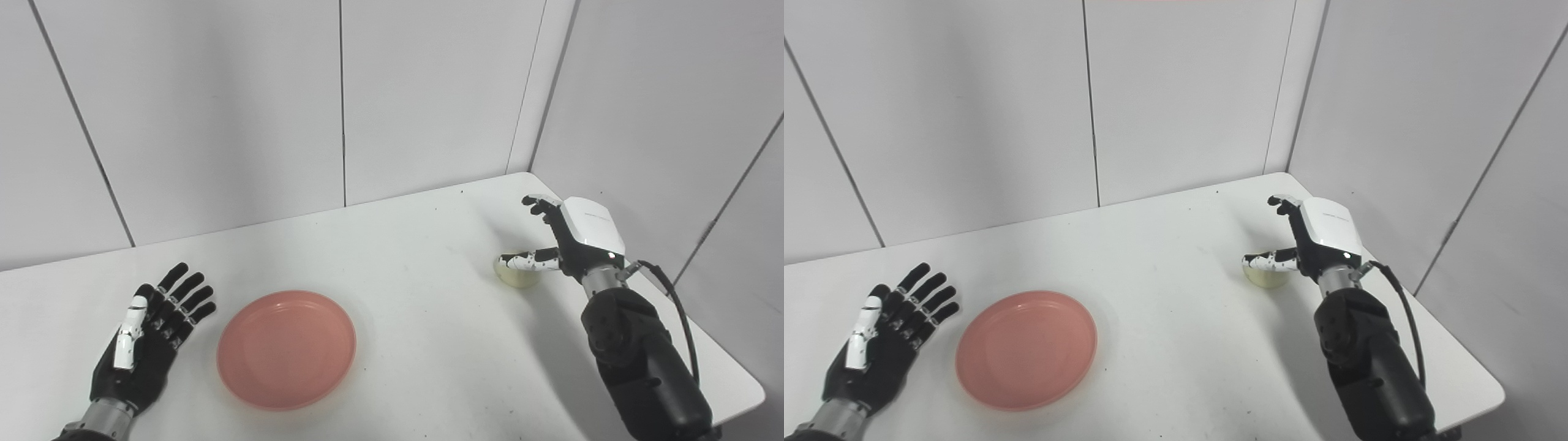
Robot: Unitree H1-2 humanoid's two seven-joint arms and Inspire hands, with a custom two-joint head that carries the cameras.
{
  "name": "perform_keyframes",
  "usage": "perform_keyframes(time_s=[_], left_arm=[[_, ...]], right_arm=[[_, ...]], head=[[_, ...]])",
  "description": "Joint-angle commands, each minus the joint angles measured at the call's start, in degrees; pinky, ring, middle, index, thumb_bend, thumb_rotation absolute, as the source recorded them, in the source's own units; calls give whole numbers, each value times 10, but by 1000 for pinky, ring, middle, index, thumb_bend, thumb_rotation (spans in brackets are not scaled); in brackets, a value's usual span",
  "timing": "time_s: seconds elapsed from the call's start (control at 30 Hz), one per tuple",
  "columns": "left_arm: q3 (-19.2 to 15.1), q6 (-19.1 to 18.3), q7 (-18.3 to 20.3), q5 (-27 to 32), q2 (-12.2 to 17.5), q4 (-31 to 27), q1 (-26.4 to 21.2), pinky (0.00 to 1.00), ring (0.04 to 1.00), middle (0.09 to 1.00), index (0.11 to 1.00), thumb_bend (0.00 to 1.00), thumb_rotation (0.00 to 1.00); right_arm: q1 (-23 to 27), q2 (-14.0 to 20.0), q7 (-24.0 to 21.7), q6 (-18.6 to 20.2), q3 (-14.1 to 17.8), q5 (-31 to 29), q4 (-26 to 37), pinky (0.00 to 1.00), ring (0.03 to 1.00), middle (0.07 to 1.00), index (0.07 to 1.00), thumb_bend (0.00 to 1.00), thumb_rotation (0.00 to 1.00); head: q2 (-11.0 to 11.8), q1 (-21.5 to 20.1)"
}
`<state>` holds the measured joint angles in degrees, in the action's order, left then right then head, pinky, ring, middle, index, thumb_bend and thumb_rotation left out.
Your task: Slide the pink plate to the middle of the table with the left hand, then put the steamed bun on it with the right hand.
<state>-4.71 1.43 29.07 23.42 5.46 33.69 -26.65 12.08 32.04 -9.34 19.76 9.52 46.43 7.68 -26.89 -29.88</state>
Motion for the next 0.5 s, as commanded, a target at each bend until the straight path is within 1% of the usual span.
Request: perform_keyframes(time_s=[0.0,0.07,0.17,0.3,0.47], left_arm=[[-16,4,14,-1,29,72,91,826,848,869,866,510,879],[-16,3,11,-2,31,69,92,823,845,865,862,507,887],[-17,0,8,-3,32,62,94,818,835,857,853,498,904],[-18,-5,8,-1,34,57,95,821,842,862,854,498,906],[-19,-15,6,0,35,46,98,815,837,857,852,496,904]], right_arm=[[19,34,-1,17,5,2,4,626,735,767,780,905,419],[21,38,-10,24,3,0,1,636,747,776,782,908,412],[24,47,-17,23,-2,-6,-9,654,761,793,783,911,408],[29,51,-20,25,-11,-11,-21,662,770,806,782,916,407],[41,46,-30,43,-16,-24,-38,608,742,792,786,904,373]], head=[[-1,0],[-5,-2],[-7,-4],[-12,-6],[-16,-6]])
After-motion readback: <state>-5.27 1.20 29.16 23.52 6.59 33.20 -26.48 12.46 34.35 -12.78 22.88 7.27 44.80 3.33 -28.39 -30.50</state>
